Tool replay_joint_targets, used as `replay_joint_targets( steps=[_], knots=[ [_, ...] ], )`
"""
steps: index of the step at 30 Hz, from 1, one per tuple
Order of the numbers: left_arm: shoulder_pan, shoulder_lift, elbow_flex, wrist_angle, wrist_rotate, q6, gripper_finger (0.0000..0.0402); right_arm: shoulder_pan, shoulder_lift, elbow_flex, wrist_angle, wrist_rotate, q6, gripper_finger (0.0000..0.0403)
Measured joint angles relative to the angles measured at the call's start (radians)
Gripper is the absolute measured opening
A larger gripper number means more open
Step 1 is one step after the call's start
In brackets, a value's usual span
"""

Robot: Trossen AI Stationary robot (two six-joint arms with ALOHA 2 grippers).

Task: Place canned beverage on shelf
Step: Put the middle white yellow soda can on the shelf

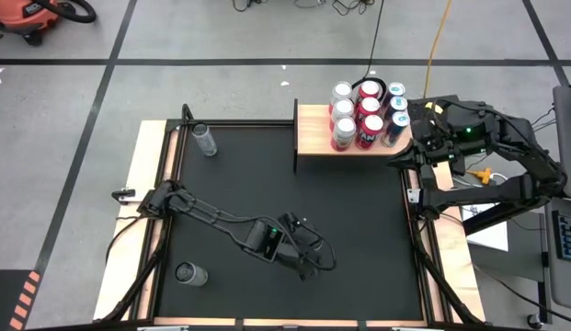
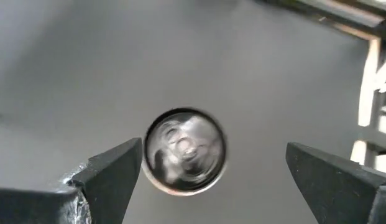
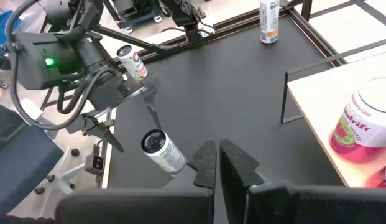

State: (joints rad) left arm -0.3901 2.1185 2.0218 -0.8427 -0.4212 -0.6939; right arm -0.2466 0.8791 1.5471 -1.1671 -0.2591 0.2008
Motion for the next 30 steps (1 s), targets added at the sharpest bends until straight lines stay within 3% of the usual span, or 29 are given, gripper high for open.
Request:
replay_joint_targets(
  steps=[5, 12, 30],
  knots=[
    [0.015, 0.0, 0.0, -0.039, -0.001, 0.001, 0.04, 0.0, 0.0, 0.0, 0.0, 0.0, -0.002, 0.0],
    [0.052, 0.018, 0.0, -0.026, 0.115, 0.002, 0.04, 0.0, -0.002, 0.0, 0.0, -0.003, -0.004, 0.0],
    [0.076, 0.073, -0.001, -0.03, 0.13, -0.061, 0.0386, 0.0, -0.014, 0.0, -0.004, -0.005, -0.001, 0.0]
  ],
)
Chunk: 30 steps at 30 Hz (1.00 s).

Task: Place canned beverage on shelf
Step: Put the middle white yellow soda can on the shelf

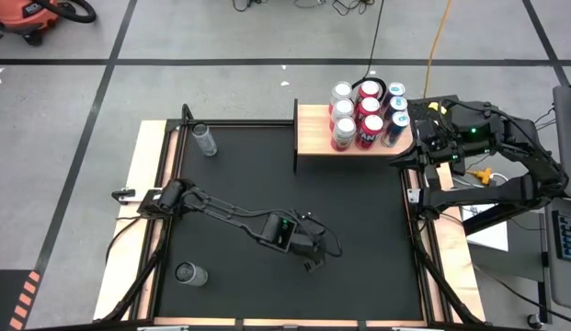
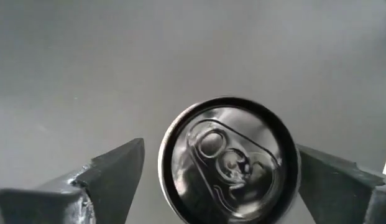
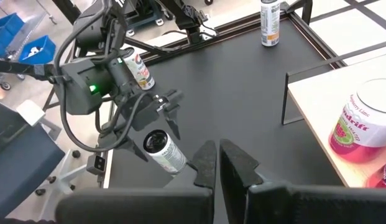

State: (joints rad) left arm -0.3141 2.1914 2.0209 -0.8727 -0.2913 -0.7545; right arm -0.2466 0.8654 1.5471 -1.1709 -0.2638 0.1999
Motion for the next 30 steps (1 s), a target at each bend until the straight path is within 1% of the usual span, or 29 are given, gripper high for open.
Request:
replay_joint_targets(
  steps=[5, 15, 17, 30],
  knots=[
    [0.002, 0.0, 0.0, -0.001, 0.0, -0.026, 0.0347, 0.0, 0.0, 0.0, 0.0, 0.0, -0.002, 0.0],
    [0.0, 0.0, 0.001, -0.005, 0.0, -0.025, 0.026, 0.0, 0.0, 0.0, 0.0, 0.0, -0.006, 0.0],
    [0.0, 0.0, 0.001, -0.006, 0.0, -0.024, 0.0249, 0.0, 0.0, 0.0, 0.0, 0.0, -0.006, 0.0],
    [0.0, 0.0, 0.001, -0.006, 0.0, -0.024, 0.0254, 0.0, 0.0, 0.0, 0.0, 0.0, -0.005, 0.0]
  ],
)
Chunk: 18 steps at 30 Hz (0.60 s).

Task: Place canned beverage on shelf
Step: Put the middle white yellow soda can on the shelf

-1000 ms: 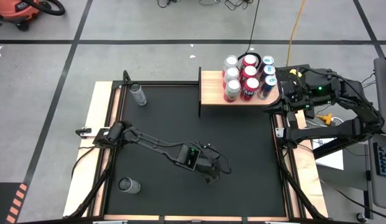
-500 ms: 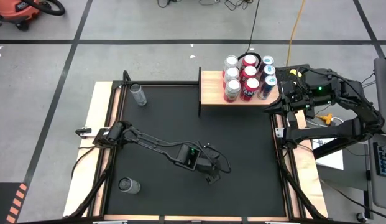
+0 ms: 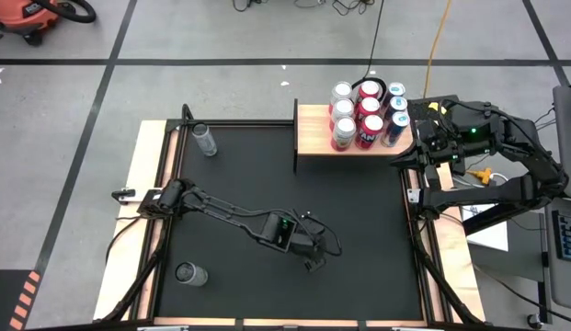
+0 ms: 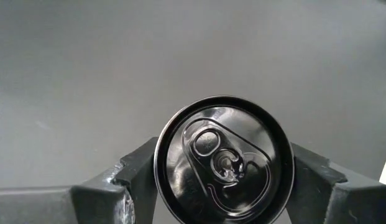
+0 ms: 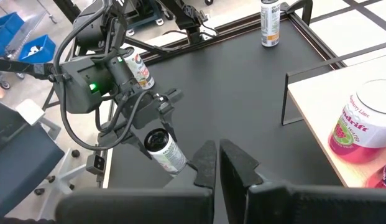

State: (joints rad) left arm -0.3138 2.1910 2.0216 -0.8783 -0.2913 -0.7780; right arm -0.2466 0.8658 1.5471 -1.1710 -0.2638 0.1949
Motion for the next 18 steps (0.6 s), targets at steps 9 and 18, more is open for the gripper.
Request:
replay_joint_targets(
  steps=[9, 18],
  knots=[
    [0.0, 0.0, 0.027, -0.011, 0.011, 0.0, 0.0253, 0.0, 0.0, 0.0, 0.0, 0.0, 0.001, 0.0],
    [0.0, 0.0, 0.173, -0.026, 0.058, 0.005, 0.0253, 0.0, 0.0, 0.0, 0.0, 0.0, 0.002, 0.0]
  ],
)
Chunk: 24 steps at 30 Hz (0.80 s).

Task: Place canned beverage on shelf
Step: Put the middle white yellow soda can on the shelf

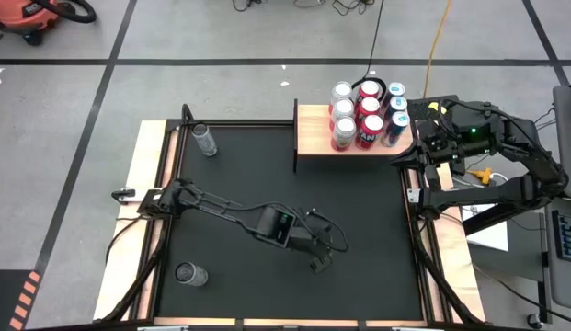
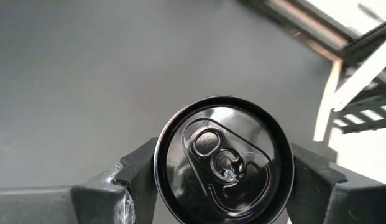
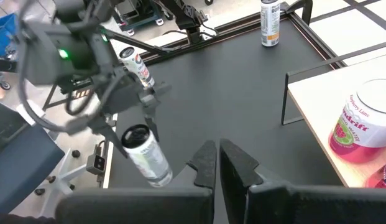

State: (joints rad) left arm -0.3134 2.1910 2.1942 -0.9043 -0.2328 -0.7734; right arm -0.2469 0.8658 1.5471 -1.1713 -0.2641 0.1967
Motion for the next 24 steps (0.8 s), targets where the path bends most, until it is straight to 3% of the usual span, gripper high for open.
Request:
replay_joint_targets(
  steps=[9, 19, 24],
  knots=[
    [0.004, 0.0, 0.159, -0.087, 0.002, 0.003, 0.0253, 0.0, 0.0, 0.0, 0.0, 0.0, -0.017, 0.0],
    [0.029, -0.059, 0.162, -0.043, 0.004, -0.005, 0.0253, 0.0, 0.0, 0.0, 0.0, -0.007, -0.026, 0.0],
    [0.041, -0.096, 0.162, -0.039, 0.004, -0.002, 0.0253, 0.0, 0.0, 0.0, 0.0, -0.08, -0.034, 0.0]
  ],
)
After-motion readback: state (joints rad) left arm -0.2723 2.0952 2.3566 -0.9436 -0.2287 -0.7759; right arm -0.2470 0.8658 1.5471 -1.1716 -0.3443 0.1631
